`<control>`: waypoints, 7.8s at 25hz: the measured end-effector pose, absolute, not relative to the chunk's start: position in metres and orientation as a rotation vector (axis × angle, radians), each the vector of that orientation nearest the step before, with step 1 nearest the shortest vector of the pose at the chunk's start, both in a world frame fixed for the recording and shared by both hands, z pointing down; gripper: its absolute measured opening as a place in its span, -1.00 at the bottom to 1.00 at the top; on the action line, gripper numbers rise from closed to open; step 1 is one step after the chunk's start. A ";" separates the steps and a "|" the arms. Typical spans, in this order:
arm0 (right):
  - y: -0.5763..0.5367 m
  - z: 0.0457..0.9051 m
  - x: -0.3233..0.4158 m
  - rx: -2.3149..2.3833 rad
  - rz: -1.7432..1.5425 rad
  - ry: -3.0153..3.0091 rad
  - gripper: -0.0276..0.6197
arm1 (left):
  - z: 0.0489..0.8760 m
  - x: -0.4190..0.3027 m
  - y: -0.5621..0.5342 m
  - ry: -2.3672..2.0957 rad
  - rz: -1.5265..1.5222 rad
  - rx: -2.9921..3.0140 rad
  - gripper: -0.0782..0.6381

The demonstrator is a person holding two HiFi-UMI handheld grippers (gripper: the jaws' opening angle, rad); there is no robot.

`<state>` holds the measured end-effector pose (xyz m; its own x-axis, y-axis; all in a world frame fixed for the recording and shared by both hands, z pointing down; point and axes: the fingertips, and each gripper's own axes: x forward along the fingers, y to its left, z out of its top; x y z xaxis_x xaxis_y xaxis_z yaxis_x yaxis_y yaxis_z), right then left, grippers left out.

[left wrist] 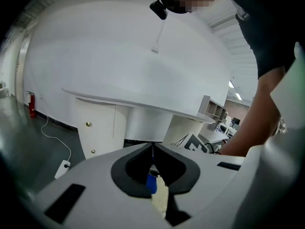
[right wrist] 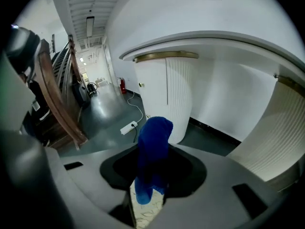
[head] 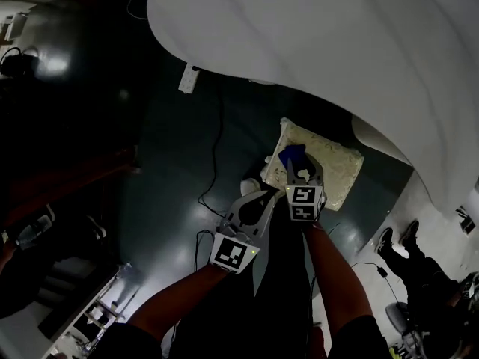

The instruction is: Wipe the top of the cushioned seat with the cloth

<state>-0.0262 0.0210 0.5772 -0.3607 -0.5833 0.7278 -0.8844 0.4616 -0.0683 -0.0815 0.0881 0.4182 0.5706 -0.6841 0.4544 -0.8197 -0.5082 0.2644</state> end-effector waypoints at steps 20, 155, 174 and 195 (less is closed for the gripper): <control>0.051 0.707 -0.064 1.163 0.872 -1.855 -0.44 | 0.474 -0.163 0.100 -1.270 0.361 2.224 -0.72; 0.065 0.622 0.048 1.349 1.000 -2.030 -0.43 | 0.485 -0.040 0.111 -0.990 0.499 2.267 -0.72; 0.109 0.683 -0.113 1.003 1.022 -2.029 -0.43 | 0.497 -0.163 0.112 -1.234 0.395 2.098 -0.72; 0.129 0.718 -0.100 1.149 1.112 -1.915 -0.45 | 0.523 -0.142 0.127 -1.111 0.414 2.082 -0.72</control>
